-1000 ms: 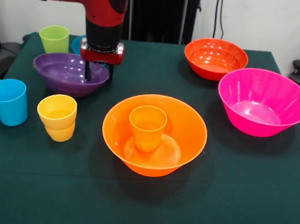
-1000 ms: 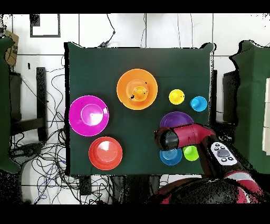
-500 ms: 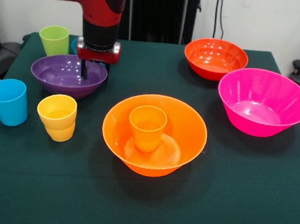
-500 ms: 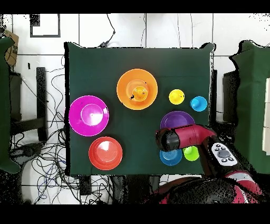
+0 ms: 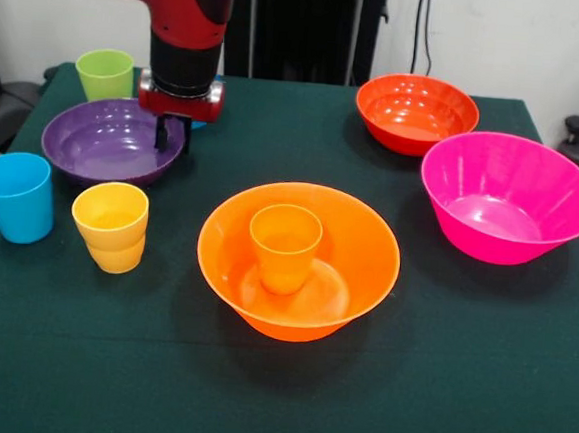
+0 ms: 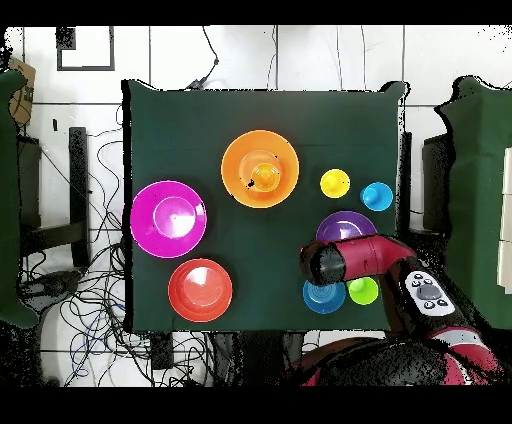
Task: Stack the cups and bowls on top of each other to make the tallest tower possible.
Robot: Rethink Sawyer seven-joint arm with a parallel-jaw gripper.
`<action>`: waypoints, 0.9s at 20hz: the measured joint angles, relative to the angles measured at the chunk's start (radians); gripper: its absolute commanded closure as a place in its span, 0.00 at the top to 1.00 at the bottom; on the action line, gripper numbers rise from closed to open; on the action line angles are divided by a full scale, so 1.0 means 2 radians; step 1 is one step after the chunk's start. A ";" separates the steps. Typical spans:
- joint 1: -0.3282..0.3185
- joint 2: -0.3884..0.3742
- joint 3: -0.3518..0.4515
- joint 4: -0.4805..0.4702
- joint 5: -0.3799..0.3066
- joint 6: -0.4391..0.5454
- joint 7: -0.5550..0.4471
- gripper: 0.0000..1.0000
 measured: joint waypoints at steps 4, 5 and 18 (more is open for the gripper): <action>0.000 0.000 0.000 -0.007 0.000 0.000 0.000 0.00; 0.000 0.002 0.000 -0.009 0.000 0.000 0.000 0.00; 0.001 -0.017 -0.002 -0.003 0.026 0.008 0.000 0.00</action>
